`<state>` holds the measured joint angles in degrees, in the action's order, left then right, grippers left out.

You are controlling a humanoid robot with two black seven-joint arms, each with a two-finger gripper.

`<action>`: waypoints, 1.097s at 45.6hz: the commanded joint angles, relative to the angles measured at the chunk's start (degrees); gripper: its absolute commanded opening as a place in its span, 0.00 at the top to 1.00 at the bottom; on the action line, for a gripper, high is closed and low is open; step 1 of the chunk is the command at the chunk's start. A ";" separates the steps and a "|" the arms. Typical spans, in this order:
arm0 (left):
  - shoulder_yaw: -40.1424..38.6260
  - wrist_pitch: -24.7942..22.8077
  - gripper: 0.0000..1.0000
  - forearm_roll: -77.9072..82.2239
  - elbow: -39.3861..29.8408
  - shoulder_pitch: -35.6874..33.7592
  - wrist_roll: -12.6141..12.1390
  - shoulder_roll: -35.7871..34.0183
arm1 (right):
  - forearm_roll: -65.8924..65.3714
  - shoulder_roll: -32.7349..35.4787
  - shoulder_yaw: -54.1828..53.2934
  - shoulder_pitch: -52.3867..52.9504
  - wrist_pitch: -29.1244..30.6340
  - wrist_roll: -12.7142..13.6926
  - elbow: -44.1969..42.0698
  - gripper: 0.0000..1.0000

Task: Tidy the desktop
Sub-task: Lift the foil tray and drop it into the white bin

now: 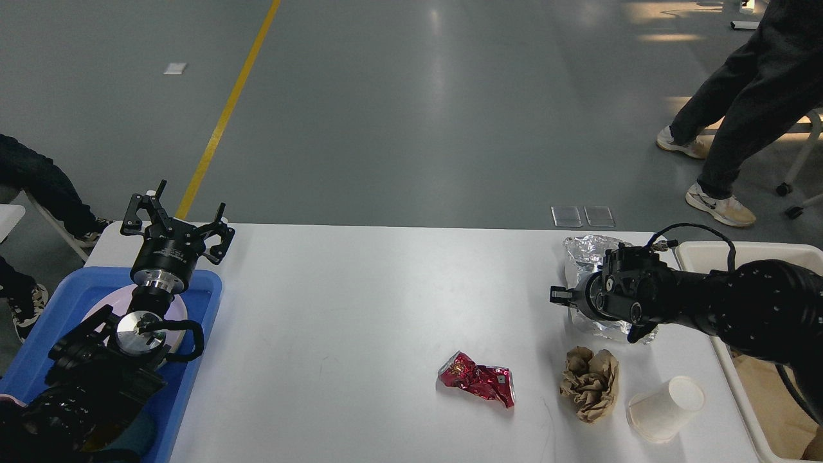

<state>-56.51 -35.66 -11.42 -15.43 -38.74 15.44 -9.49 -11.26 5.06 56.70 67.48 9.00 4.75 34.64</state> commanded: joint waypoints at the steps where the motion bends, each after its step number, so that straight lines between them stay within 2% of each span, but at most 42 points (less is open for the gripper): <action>1: 0.00 -0.03 0.03 0.00 -0.04 -0.02 0.03 0.00 | 0.01 1.88 -0.18 3.88 0.05 -0.01 4.46 1.00; 8: 0.00 0.06 0.03 0.00 -0.04 0.07 0.03 0.00 | 0.10 5.65 -0.45 13.19 -0.21 -0.01 13.77 1.00; 23: 0.00 0.06 0.03 0.00 -0.04 -0.02 0.03 0.00 | 0.01 22.08 0.25 42.09 2.85 -0.09 33.02 1.00; 32: 0.00 0.06 0.03 0.00 -0.04 -0.02 0.03 0.00 | 0.01 27.28 0.78 52.40 8.31 -0.01 36.63 1.00; 41: 0.00 -0.03 0.03 0.00 -0.04 -0.02 0.03 0.00 | -0.16 30.53 5.61 51.09 6.82 -0.01 34.01 1.00; 50: 0.00 -0.03 0.03 0.00 -0.04 -0.02 0.03 0.00 | -0.16 33.43 6.85 33.53 1.37 -0.01 23.99 1.00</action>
<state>-56.51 -35.64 -11.42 -15.46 -38.76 15.46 -9.49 -11.42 37.29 63.22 111.25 12.94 4.76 64.83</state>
